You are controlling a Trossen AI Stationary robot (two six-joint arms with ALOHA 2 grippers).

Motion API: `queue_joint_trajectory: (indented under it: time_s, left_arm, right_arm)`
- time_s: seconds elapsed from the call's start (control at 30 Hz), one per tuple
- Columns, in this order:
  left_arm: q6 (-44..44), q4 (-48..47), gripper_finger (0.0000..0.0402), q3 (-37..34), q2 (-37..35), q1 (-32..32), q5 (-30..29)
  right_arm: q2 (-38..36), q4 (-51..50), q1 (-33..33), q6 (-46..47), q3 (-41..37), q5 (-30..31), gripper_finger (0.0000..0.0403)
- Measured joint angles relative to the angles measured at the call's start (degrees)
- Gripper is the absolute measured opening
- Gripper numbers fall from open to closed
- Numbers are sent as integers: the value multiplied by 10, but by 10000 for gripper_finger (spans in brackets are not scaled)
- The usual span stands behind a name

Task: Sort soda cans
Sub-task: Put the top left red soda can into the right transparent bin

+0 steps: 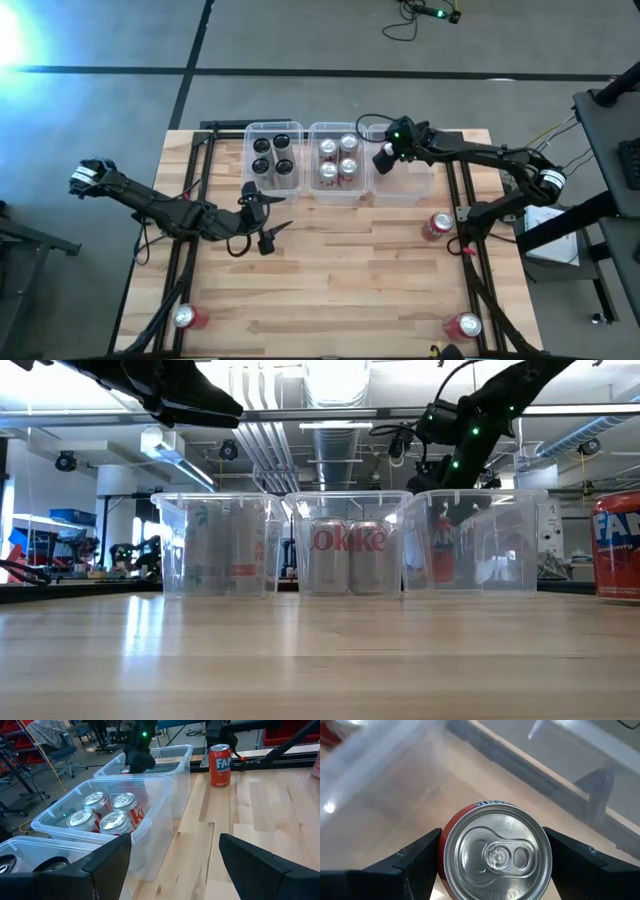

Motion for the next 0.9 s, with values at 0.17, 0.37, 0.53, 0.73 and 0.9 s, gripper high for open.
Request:
queue_joint_trajectory:
  time_s: [0.17,0.37,0.53,0.73,0.9]
  left_arm:
    - [-1,0,286,1,0,4,0]
    - [-2,1,286,2,0,11,-1]
    - [-8,1,286,2,0,14,-1]
    - [-13,1,286,2,0,14,0]
    - [-15,0,286,2,0,14,0]
  right_arm:
    - [0,0,0,-22,-13,13,302]
    - [0,37,0,-30,-28,14,302]
    - [10,71,0,-30,-36,19,301]
    - [20,77,0,-30,-36,27,327]
    - [2,35,0,-34,-36,21,361]
